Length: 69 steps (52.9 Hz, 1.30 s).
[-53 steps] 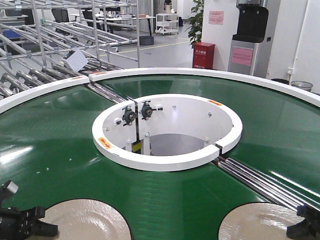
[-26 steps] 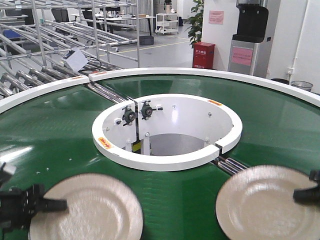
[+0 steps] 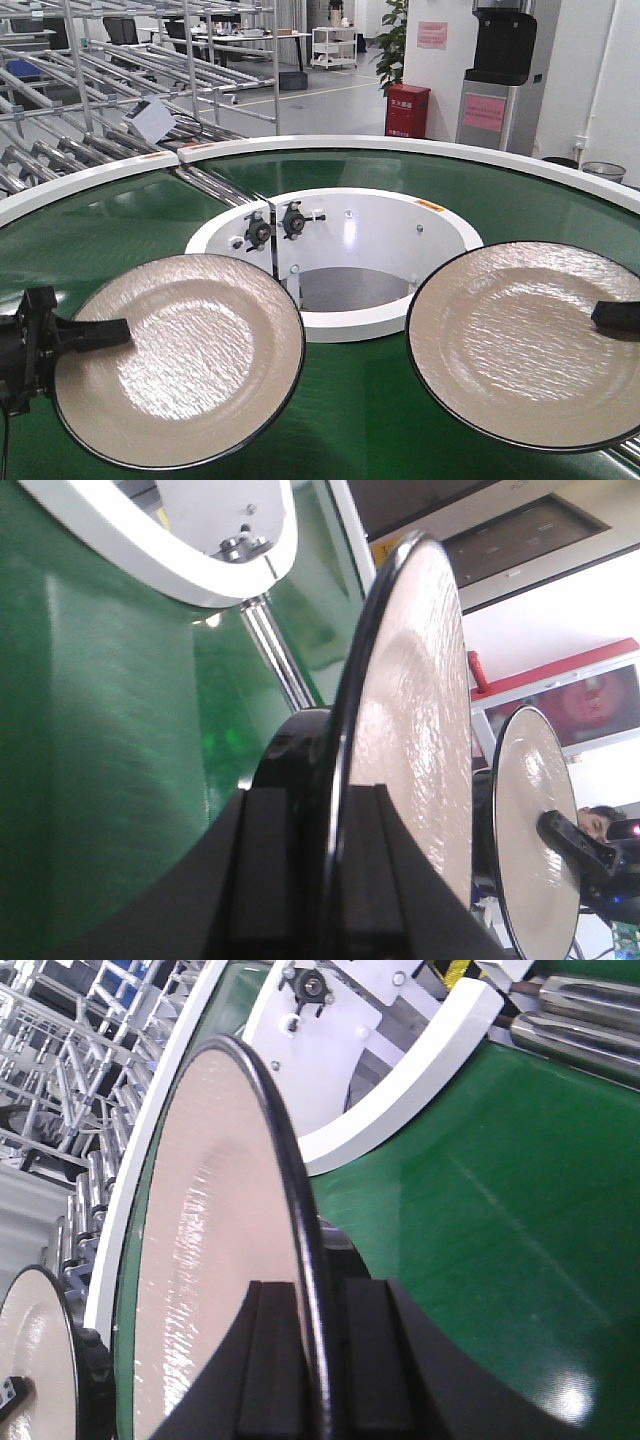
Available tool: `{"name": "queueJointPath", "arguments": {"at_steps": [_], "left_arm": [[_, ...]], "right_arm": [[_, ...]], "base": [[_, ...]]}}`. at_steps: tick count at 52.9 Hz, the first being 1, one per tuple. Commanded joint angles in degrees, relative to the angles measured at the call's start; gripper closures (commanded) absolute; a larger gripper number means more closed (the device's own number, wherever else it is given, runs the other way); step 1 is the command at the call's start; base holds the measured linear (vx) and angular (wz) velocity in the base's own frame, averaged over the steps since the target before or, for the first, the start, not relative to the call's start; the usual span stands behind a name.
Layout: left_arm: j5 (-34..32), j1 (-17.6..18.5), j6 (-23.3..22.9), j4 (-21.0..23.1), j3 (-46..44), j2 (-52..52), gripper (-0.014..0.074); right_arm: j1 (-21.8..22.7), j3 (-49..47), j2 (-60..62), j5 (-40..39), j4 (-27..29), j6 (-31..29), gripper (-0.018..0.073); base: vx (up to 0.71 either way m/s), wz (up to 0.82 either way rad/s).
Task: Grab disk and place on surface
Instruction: 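Lift both cream plates upright off the conveyor with both grippers, then hold both plates while the base drives to the steel table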
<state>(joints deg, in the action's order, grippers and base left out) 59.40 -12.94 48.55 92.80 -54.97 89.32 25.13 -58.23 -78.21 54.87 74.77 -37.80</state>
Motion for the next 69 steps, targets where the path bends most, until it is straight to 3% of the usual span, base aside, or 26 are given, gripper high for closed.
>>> {"name": "queueJointPath", "arguments": {"at_steps": [1, 48, 69], "left_arm": [[4.6, 0.2, -1.3, 9.9, -1.5, -3.6, 0.0604], [4.6, 0.2, -1.3, 9.5, -1.5, -4.1, 0.0604], [4.6, 0.2, -1.3, 9.5, -1.5, -4.1, 0.0604]], "right_arm": [[0.2, -1.8, 3.0, 1.8, 6.9, 0.6, 0.0568], [0.2, -1.8, 3.4, 2.0, 6.9, 0.6, 0.0568], [0.2, -1.8, 3.4, 1.8, 6.9, 0.6, 0.0568]], "base": [[0.0, 0.0], [0.0, -0.01], [-0.08, -0.32]]}}
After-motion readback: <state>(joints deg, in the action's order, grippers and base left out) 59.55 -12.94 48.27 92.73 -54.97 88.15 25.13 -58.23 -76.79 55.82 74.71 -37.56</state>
